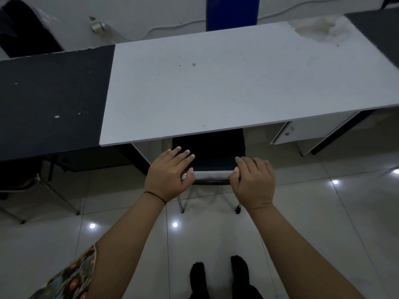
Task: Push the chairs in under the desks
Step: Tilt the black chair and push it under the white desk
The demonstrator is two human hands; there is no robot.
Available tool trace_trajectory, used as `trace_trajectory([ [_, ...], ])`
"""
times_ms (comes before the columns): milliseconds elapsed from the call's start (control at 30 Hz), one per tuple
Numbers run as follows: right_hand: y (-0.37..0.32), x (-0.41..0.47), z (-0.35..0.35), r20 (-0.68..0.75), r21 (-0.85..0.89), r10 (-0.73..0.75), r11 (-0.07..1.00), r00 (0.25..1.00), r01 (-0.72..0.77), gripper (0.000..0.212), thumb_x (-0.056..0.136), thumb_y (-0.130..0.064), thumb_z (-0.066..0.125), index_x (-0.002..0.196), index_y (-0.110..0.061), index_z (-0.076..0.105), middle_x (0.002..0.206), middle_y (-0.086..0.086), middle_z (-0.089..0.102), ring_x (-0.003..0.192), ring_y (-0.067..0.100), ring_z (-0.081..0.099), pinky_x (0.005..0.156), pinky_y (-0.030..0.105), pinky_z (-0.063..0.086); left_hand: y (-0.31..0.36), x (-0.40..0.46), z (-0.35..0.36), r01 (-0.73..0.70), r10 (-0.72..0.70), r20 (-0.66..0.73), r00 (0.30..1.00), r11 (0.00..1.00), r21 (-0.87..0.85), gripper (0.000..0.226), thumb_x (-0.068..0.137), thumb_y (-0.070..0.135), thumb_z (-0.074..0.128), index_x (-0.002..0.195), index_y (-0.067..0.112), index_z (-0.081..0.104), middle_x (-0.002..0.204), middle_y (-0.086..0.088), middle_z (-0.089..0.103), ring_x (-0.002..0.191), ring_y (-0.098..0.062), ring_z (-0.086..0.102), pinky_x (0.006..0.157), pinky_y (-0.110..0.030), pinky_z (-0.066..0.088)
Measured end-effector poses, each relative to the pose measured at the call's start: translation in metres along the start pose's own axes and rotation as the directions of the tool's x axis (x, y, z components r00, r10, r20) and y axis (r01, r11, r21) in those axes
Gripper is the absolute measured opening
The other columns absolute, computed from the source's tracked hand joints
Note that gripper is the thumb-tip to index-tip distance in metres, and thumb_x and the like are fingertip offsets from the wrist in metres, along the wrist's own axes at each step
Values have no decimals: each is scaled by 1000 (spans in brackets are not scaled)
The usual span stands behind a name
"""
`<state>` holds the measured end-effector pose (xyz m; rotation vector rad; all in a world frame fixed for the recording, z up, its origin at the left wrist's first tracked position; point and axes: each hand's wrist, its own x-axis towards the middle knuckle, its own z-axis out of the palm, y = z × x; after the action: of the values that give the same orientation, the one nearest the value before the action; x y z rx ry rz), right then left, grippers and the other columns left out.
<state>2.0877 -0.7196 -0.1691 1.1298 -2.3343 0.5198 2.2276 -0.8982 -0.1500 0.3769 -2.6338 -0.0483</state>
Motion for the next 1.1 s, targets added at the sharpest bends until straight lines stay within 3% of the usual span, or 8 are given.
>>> trace_trajectory([
  [100, 10, 12, 5, -16, -12, -38, 999, 999, 38, 40, 85, -21, 40, 101, -3, 72, 102, 13, 71, 106, 35, 63, 98, 44, 41, 3, 6, 5, -2, 2, -13, 1000, 1000, 22, 41, 90, 35, 41, 111, 14, 69, 114, -3, 68, 113, -23, 60, 98, -37, 44],
  [200, 23, 25, 9, -5, -19, -76, 997, 997, 76, 41, 85, -23, 41, 103, -2, 71, 109, 14, 70, 118, 37, 56, 106, 49, 35, 8, 18, 12, 30, -30, -11, 999, 999, 30, 48, 93, 43, 35, 114, 15, 68, 115, -3, 67, 112, -22, 60, 98, -37, 44],
  [400, 55, 57, 21, 45, 10, -100, 995, 994, 100, 43, 90, -34, 43, 103, -6, 72, 107, 12, 71, 113, 33, 60, 105, 47, 35, 6, 50, 27, 90, -91, -21, 996, 996, -10, 49, 91, 44, 37, 108, 12, 70, 110, -3, 69, 106, -22, 63, 91, -35, 48],
  [600, 79, 81, 39, 96, 97, -112, 990, 989, 103, 44, 87, -32, 42, 108, -6, 70, 109, 11, 71, 111, 31, 62, 100, 40, 42, 12, 75, 41, 157, -157, -26, 987, 987, -20, 44, 87, 38, 44, 109, 10, 69, 109, -5, 69, 104, -22, 64, 88, -34, 50],
  [833, 99, 96, 50, 66, 148, -139, 981, 988, 128, 48, 88, -32, 41, 118, -3, 66, 116, 14, 68, 113, 30, 62, 98, 39, 47, 22, 92, 51, 231, -236, -45, 971, 969, -84, 42, 87, 32, 46, 116, 9, 66, 115, -5, 66, 108, -18, 62, 88, -29, 50],
  [1100, 118, 121, 65, 55, 184, -170, 970, 984, 157, 50, 88, -31, 41, 122, 0, 61, 121, 16, 64, 117, 30, 59, 103, 37, 42, 25, 116, 63, 275, -280, -60, 958, 958, -81, 42, 84, 29, 47, 114, 7, 67, 116, -8, 66, 109, -21, 61, 90, -29, 48],
])
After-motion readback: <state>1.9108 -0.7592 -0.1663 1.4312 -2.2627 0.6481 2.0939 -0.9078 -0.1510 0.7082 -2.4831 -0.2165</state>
